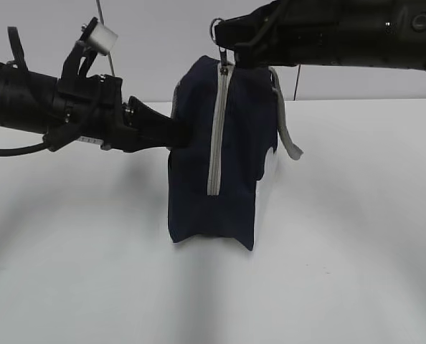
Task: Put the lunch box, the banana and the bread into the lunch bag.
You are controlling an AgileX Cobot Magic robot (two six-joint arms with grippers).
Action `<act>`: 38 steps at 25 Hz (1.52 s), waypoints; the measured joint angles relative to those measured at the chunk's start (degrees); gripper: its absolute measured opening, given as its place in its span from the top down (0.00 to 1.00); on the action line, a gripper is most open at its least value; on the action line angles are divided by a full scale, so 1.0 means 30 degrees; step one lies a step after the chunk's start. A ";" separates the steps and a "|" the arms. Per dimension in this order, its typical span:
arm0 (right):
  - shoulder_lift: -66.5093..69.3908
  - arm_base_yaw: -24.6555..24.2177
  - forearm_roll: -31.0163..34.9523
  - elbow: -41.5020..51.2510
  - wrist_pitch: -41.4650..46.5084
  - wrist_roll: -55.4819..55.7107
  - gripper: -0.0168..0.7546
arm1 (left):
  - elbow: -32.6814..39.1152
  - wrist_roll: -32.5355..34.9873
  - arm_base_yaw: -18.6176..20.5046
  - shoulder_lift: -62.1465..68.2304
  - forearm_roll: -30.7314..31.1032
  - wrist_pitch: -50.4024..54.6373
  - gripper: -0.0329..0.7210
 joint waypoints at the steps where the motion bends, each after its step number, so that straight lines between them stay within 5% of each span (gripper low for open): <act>1: 0.0030 0.0000 -0.0238 -0.0093 0.0079 0.0185 1.00 | 0.0000 0.0000 0.0000 0.0000 -0.0042 0.0000 0.95; 30: 0.1855 -0.0164 -0.2219 -0.2517 0.0513 0.2822 1.00 | 0.0000 0.0000 0.0000 -0.0017 0.0287 0.0017 0.95; 38: 0.2184 -0.1902 -0.2359 -0.2590 -0.1682 0.4383 1.00 | 0.0000 0.0000 0.0000 -0.0017 0.0220 0.0002 0.95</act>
